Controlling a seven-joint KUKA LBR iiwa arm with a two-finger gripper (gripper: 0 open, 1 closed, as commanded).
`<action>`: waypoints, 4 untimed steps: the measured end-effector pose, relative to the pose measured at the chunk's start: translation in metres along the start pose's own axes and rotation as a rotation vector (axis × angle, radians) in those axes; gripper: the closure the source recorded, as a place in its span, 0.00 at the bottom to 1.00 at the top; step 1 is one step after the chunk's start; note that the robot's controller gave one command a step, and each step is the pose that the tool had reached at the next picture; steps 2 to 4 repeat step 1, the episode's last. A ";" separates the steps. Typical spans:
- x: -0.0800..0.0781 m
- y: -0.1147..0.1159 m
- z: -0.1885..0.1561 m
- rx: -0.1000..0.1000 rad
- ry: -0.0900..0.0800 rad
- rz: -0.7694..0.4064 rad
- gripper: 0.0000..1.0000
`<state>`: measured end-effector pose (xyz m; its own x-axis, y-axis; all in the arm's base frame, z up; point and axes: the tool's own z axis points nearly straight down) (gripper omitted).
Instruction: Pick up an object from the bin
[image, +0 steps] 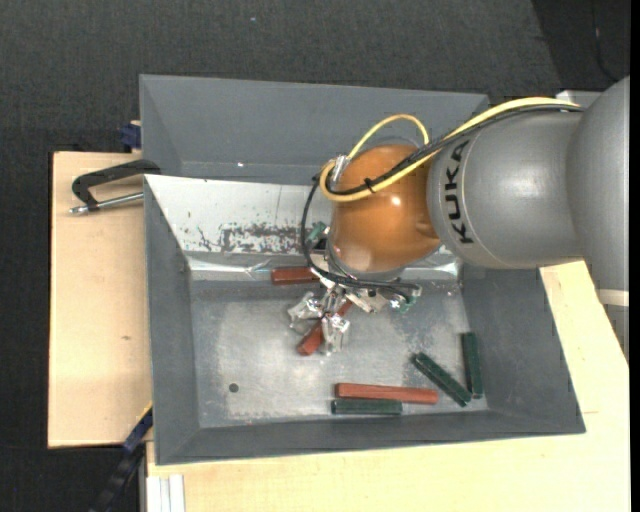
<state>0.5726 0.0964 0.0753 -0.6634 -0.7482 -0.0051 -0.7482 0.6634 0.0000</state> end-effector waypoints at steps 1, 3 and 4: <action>-0.005 -0.020 -0.127 0.002 -0.001 0.017 1.00; -0.005 -0.020 -0.127 0.002 -0.001 0.017 1.00; -0.005 -0.020 -0.127 0.002 -0.001 0.017 1.00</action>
Offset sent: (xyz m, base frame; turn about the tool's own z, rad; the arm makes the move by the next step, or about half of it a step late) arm 0.0000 0.0000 0.0000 0.0000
